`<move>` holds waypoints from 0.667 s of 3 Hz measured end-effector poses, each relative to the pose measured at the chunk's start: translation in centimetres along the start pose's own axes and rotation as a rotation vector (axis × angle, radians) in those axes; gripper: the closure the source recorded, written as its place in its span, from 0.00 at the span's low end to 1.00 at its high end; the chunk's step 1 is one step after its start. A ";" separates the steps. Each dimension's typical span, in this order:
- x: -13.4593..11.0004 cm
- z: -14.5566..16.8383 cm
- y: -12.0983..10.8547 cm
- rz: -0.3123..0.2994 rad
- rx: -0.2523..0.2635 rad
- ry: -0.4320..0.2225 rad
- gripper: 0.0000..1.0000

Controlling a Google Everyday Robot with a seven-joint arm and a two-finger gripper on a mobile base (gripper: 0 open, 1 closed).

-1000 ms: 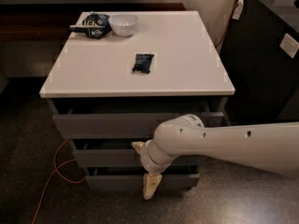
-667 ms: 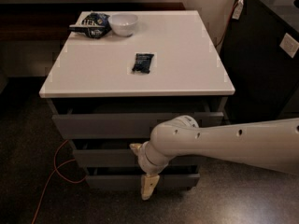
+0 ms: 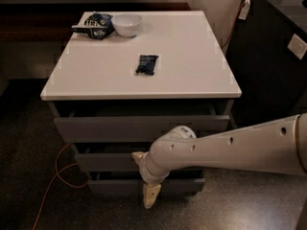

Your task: Open middle drawer

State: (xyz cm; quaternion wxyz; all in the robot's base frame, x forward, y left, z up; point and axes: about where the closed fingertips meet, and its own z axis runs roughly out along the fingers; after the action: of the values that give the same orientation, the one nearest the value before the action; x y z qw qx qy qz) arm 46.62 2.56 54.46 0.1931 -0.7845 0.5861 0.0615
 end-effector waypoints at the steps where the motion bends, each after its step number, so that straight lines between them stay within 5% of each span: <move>1: 0.6 0.9 0.1 -0.005 0.036 0.021 0.00; 2: 1.5 1.6 0.1 -0.010 0.074 0.034 0.00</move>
Offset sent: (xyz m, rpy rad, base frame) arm 0.0071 -0.0093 -0.0343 -0.0117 -0.1276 -0.0384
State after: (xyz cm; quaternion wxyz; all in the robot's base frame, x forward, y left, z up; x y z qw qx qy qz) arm 47.20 1.77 52.53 0.2123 -0.7807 0.5872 0.0255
